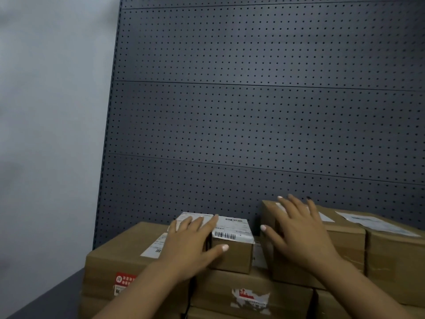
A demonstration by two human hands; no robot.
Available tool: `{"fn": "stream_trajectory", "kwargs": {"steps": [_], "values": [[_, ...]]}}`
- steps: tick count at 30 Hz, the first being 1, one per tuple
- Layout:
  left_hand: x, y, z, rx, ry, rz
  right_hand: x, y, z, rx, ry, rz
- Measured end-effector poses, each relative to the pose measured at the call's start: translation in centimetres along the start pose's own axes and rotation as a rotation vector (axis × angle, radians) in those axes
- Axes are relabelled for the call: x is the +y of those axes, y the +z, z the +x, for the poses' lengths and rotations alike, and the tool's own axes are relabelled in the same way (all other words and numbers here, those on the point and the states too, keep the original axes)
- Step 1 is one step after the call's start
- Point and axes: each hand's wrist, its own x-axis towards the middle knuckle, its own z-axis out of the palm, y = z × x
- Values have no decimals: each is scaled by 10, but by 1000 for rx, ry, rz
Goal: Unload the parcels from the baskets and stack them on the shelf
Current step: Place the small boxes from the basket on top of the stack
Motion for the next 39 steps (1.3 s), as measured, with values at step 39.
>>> {"fn": "stream_trajectory", "kwargs": {"steps": [39], "values": [[30,67,122,50,43,-16,31,27,-13,42,106,61]]}}
